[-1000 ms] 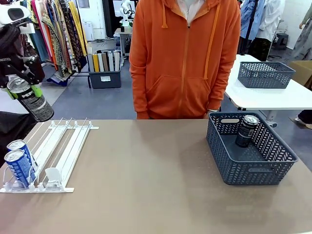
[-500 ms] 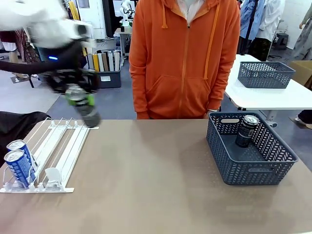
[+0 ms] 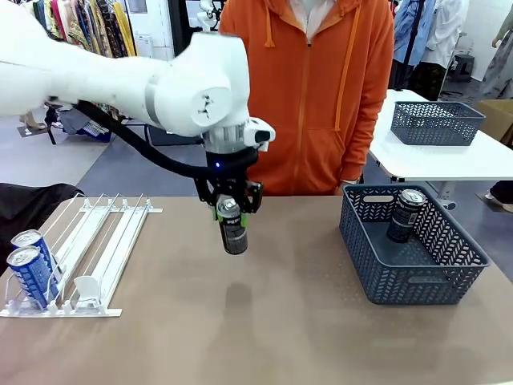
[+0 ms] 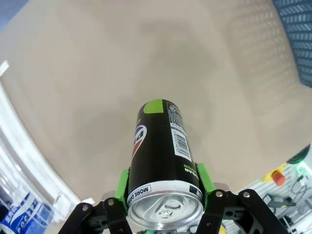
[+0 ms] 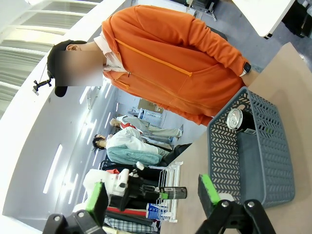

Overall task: Retrieve and store the cans from the dispenser.
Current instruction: Pick up the last remaining can from one row of the Automatic Can Dispenser and place it in the middle of the table.

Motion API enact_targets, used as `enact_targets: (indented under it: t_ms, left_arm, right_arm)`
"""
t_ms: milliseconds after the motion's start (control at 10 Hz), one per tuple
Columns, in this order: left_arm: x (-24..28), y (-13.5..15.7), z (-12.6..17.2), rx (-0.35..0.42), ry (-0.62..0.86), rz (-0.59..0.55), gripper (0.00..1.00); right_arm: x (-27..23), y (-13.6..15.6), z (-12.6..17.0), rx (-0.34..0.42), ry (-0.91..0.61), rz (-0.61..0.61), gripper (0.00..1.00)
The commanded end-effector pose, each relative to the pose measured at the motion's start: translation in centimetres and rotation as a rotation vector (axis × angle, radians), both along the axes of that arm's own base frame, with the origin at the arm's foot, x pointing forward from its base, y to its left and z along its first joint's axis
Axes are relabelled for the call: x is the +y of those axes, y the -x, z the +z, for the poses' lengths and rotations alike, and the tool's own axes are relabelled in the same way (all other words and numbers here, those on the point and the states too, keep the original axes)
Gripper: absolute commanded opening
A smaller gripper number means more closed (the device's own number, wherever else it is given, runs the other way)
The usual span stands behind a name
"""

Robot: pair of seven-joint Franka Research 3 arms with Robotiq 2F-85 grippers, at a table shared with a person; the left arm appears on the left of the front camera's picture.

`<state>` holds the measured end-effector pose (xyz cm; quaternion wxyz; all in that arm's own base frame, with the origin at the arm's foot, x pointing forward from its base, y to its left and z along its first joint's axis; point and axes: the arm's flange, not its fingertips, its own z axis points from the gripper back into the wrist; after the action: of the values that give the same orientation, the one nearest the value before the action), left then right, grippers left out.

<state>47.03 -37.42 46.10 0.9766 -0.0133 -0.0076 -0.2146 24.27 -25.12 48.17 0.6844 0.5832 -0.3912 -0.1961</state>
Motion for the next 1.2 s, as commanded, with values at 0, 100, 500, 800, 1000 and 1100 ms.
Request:
enact_targets:
  t_ms: [0,100,500,800,1000,1100]
  left_arm:
    - [0.4,-1.2,0.1,0.021,0.004,0.03,0.0]
    - [0.1,-1.2,-0.9,0.041,0.008,0.024,0.0]
    - [-0.6,-1.1,-4.0,0.098,-0.044,0.002,0.0]
    - [-0.6,-1.4,-4.4,0.13,-0.039,-0.006,0.0]
    - [-0.7,-1.6,-4.5,0.143,-0.051,-0.011,0.0]
    - [-0.7,-1.6,-4.5,0.152,-0.05,-0.011,0.38]
  right_arm:
    - [0.0,-0.4,0.3,-0.03,-0.007,-0.011,1.0]
    - [0.0,-0.4,0.3,-0.03,-0.007,-0.011,1.0]
    - [0.0,-0.4,0.3,-0.03,-0.007,-0.011,1.0]
    - [0.0,-0.4,0.3,-0.03,-0.007,-0.011,1.0]
    - [0.0,-0.4,0.3,-0.03,-0.007,-0.011,1.0]
    - [0.0,-0.4,0.3,-0.03,-0.007,-0.011,1.0]
